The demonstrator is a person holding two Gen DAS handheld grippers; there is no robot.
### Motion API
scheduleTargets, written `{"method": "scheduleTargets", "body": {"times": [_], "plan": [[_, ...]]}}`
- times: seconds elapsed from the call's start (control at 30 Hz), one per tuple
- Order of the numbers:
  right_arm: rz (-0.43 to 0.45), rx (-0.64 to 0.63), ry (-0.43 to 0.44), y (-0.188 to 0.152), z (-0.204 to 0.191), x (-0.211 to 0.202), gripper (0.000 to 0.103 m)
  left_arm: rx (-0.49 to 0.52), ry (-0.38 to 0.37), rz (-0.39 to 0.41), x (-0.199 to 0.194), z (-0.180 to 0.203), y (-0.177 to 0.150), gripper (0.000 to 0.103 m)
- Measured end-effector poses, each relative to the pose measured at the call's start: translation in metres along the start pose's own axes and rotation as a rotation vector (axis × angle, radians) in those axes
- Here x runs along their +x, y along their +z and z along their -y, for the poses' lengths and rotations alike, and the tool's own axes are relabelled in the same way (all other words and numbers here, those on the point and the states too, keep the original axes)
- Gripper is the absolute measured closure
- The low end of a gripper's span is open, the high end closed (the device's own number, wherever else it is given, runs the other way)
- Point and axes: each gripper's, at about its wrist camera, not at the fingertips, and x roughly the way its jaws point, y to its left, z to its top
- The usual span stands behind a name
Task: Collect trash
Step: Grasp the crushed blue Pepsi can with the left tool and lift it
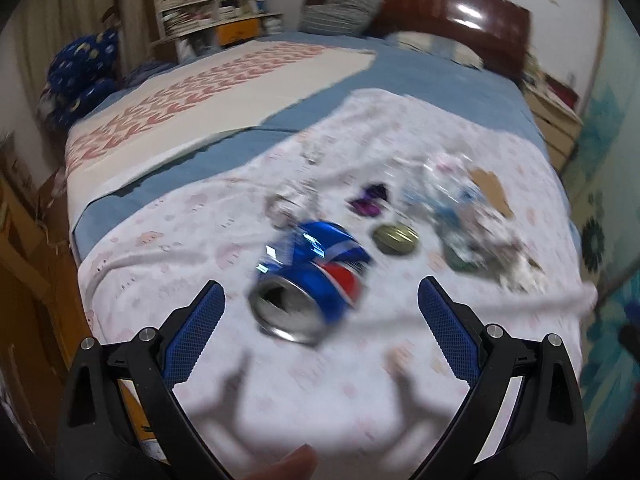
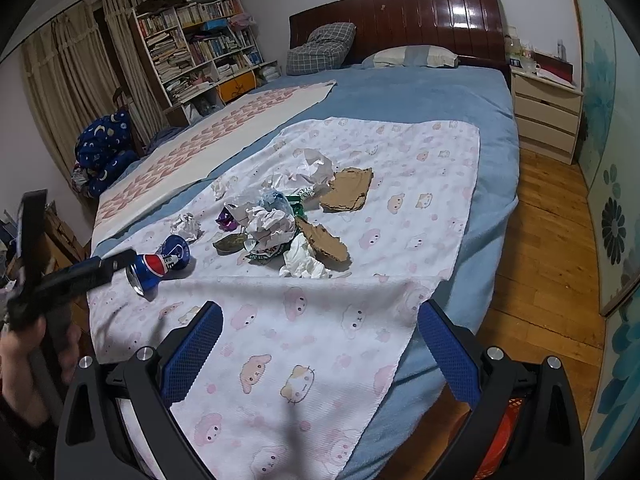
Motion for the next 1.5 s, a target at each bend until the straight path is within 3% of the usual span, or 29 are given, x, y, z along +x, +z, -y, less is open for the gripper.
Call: {"method": "scheduleTargets", "body": {"times": [0.1,0.27,0.37,0.67,0.73,0.77,0.8,0.83,1.0,1.07,1.1,1.13,1.17,1.37,1.4,1.47,1.5], "plan": [[-0.008,0.009,0.003,0.001,0.000,0.002,0.007,-0.015,-0.006,-0.001,0.014,-0.010,0.005,0.007],[-0.004,0.025,0.016,0.004,0.003,-0.001,0.007,0.000,-0.077,-0.041,0.040,-0.016,0.006,0.007],[-0.009,0.038,0.024,0.005,0.005,-0.001,0.007,0.007,-0.064,-0.075,0.052,-0.016,0.004,0.007],[-0.022,0.052,0.038,0.006,0.007,0.000,0.007,-0.118,-0.159,-0.153,0.087,-0.028,0.008,0.008],[-0.023,0.051,0.034,0.006,0.009,0.001,0.007,-0.122,-0.164,-0.152,0.087,-0.027,0.007,0.014],[-0.025,0.056,0.033,0.006,0.010,0.001,0.007,-0.119,-0.162,-0.145,0.086,-0.028,0.008,0.023],[-0.023,0.061,0.036,0.007,0.011,0.001,0.007,-0.110,-0.153,-0.144,0.086,-0.027,0.008,0.051],[-0.022,0.062,0.035,0.007,0.012,0.001,0.007,-0.101,-0.158,-0.153,0.087,-0.026,0.008,0.061],[-0.027,0.065,0.034,0.008,0.012,0.004,0.007,-0.103,-0.203,-0.172,0.087,-0.022,0.008,0.065],[-0.028,0.062,0.037,0.007,0.010,0.005,0.007,-0.097,-0.211,-0.177,0.086,-0.020,0.008,0.075],[-0.028,0.060,0.039,0.007,0.009,0.005,0.007,-0.092,-0.213,-0.177,0.085,-0.019,0.007,0.092],[-0.029,0.056,0.038,0.007,0.008,0.006,0.007,-0.085,-0.218,-0.177,0.084,-0.018,0.007,0.100],[-0.030,0.055,0.039,0.008,0.007,0.006,0.007,-0.085,-0.230,-0.180,0.082,-0.018,0.007,0.100],[-0.034,0.054,0.044,0.007,0.003,0.009,0.007,-0.104,-0.276,-0.226,0.081,-0.022,0.008,0.098],[-0.034,0.053,0.046,0.007,0.003,0.009,0.007,-0.106,-0.288,-0.238,0.081,-0.023,0.008,0.092],[-0.033,0.050,0.045,0.007,0.001,0.010,0.007,-0.094,-0.324,-0.276,0.084,-0.024,0.010,0.043],[-0.035,0.051,0.046,0.007,0.001,0.010,0.007,-0.095,-0.351,-0.296,0.085,-0.025,0.011,0.010]]}}
